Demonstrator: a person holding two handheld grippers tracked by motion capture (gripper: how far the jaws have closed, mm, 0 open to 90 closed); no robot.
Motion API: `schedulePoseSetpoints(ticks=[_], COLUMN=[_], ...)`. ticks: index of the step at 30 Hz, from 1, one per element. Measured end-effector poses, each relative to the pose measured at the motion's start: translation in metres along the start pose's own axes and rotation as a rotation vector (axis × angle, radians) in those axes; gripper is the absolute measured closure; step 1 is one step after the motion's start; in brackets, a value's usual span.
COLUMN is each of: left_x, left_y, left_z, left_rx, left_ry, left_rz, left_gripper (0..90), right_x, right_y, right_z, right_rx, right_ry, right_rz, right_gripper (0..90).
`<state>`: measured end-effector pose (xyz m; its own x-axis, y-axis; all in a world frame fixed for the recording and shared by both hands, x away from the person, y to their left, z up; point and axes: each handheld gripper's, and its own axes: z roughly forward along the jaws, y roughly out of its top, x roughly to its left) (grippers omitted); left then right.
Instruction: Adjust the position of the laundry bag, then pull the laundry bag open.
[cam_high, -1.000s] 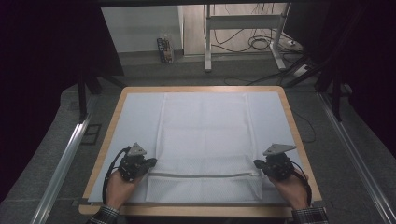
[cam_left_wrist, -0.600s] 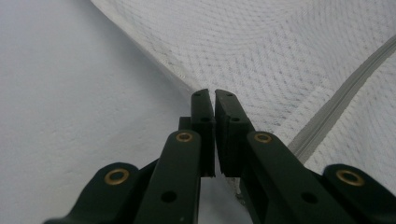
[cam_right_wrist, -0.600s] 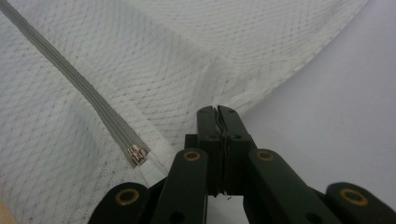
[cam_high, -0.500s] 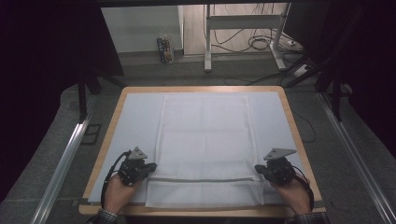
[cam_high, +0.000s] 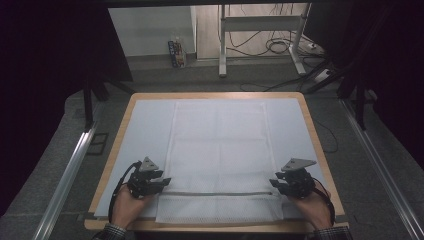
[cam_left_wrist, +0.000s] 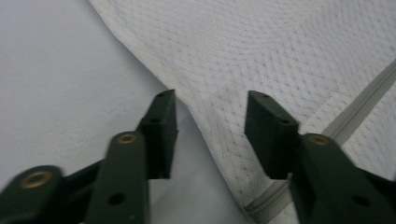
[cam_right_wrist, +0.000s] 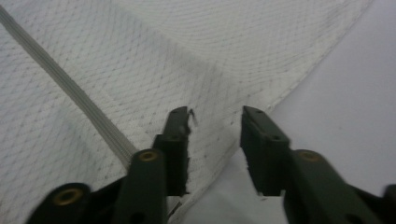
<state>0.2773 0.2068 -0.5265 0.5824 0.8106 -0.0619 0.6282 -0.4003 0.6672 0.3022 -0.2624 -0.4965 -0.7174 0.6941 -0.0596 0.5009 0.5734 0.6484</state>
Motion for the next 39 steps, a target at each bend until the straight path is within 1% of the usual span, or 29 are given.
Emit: schedulePoseSetpoints(ticks=[3, 4, 5, 6, 7, 8, 9, 10, 12, 13, 17, 18, 22, 27, 28, 31, 33, 34, 37, 39], left_x=[0.001, 0.002, 0.002, 0.002, 0.001, 0.001, 0.000, 0.000, 0.000, 0.001, 0.002, 0.002, 0.002, 0.003, 0.003, 0.003, 0.003, 0.003, 0.003, 0.003], left_y=[-0.001, -0.001, 0.000, 0.000, 0.000, 0.000, 0.001, 0.001, 0.000, 0.000, -0.001, -0.001, -0.001, -0.002, -0.002, -0.002, -0.002, -0.002, -0.002, -0.003], left_z=[0.003, 0.004, 0.004, 0.003, 0.003, 0.003, 0.003, 0.004, 0.005, 0.006, 0.007, 0.007, 0.007, 0.007, 0.007, 0.008, 0.008, 0.008, 0.008, 0.008], left_rx=[-0.004, -0.006, -0.010, -0.015, -0.013, -0.013, -0.009, -0.006, 0.002, 0.009, 0.011, 0.005, 0.002, -0.002, -0.001, 0.006, 0.008, 0.011, 0.011, 0.009], left_ry=[-0.012, -0.015, -0.023, -0.027, -0.032, -0.032, -0.020, -0.019, -0.026, -0.027, -0.033, -0.036, -0.035, -0.032, -0.032, -0.033, -0.035, -0.036, -0.035, -0.036], left_rz=[0.001, -0.002, -0.007, -0.010, -0.001, -0.001, 0.004, 0.007, 0.007, 0.012, 0.010, 0.002, 0.003, 0.009, 0.009, 0.015, 0.020, 0.027, 0.030, 0.031], left_gripper=[34.1, 28.6, 28.6, 25.2, 17.5, 15.0, 15.0, 12.3, 9.1, 7.6, 6.7, 6.7, 6.8, 7.0, 7.2, 7.2, 7.2, 7.2, 7.1, 7.0], right_x=[-0.001, -0.003, -0.003, -0.004, -0.005, -0.005, -0.006, -0.007, -0.008, -0.008, -0.009, -0.009, -0.008, -0.009, -0.009, -0.008, -0.008, -0.009, -0.008, -0.007], right_y=[0.000, 0.000, 0.000, -0.001, -0.001, -0.001, -0.001, -0.002, -0.002, -0.002, -0.002, -0.002, -0.003, -0.002, -0.002, -0.002, -0.002, -0.002, -0.002, -0.003], right_z=[0.001, 0.002, 0.002, 0.003, 0.004, 0.004, 0.005, 0.006, 0.008, 0.010, 0.010, 0.011, 0.011, 0.011, 0.011, 0.011, 0.011, 0.010, 0.008, 0.007], right_rx=[-0.011, -0.017, -0.017, -0.022, -0.038, -0.038, -0.042, -0.045, -0.046, -0.050, -0.044, -0.044, -0.047, -0.066, -0.065, -0.061, -0.065, -0.078, -0.081, -0.070], right_ry=[-0.008, -0.011, -0.011, -0.008, -0.010, -0.010, -0.008, -0.006, -0.007, -0.015, -0.016, -0.016, -0.014, -0.014, -0.007, 0.002, 0.007, 0.018, 0.031, 0.034], right_rz=[0.007, 0.017, 0.017, 0.020, 0.020, 0.020, 0.018, 0.019, 0.015, 0.017, 0.011, 0.011, 0.009, 0.011, 0.013, 0.008, 0.010, 0.023, 0.029, 0.036], right_gripper=[45.3, 39.3, 39.3, 35.9, 28.7, 28.7, 26.1, 22.9, 19.3, 17.6, 16.9, 16.1, 14.8, 11.3, 9.2, 7.2, 3.9, 0.4, 0.0, 0.0])
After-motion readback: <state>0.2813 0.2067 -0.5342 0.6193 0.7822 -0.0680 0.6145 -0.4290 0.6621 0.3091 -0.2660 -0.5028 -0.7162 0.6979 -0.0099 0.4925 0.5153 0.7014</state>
